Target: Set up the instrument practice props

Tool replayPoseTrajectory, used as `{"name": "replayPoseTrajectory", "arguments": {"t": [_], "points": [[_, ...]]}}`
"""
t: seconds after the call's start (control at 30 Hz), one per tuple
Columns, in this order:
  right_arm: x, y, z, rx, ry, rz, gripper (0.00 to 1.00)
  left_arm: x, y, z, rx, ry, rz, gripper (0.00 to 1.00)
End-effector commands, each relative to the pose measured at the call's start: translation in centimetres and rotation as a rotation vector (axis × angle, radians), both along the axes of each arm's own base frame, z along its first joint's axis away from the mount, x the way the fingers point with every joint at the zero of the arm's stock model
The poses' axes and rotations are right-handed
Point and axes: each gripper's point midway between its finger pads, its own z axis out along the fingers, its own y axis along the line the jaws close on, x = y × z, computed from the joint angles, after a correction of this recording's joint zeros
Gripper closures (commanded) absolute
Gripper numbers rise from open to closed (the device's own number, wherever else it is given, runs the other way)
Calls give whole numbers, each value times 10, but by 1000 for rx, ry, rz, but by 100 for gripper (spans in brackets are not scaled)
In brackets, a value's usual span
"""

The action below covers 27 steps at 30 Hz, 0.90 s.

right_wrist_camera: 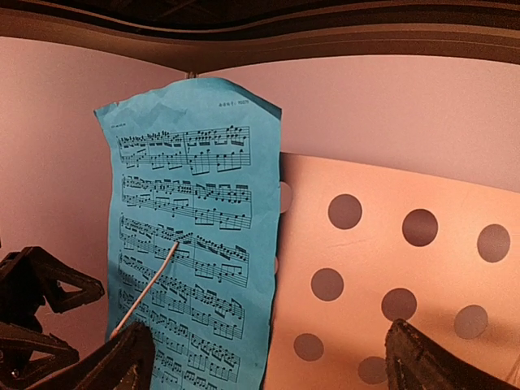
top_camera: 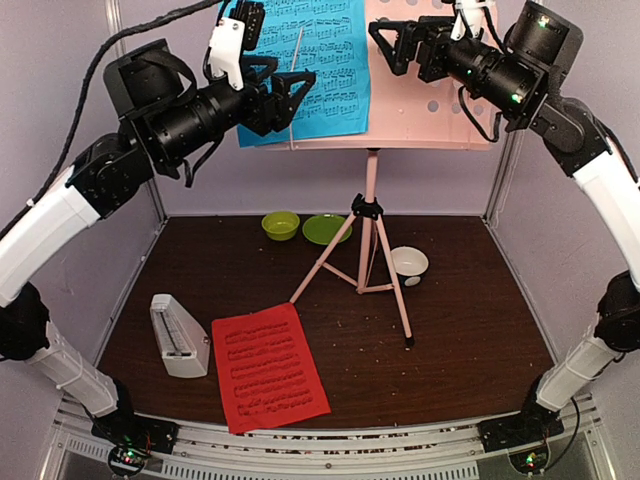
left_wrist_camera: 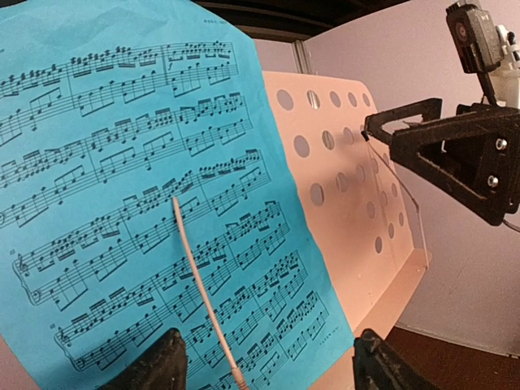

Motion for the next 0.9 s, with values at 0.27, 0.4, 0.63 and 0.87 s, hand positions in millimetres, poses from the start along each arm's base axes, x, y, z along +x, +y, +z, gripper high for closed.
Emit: {"name": "replayPoseTrajectory", "arguments": {"t": [0.27,0.4,0.63,0.87], "points": [[-48,-41,-50,57,217,107,0,-4,111,-54,-71,329,284,20],[-56,-43,-91,20,349,136,2,-2,120,-110,-4,505,331,20],[-77,-42,-175,14,594,206,8,-23,108,-212,161,768,256,19],[-98,-32,-251,2,769,230,10,-44,98,-300,225,949,184,19]]}}
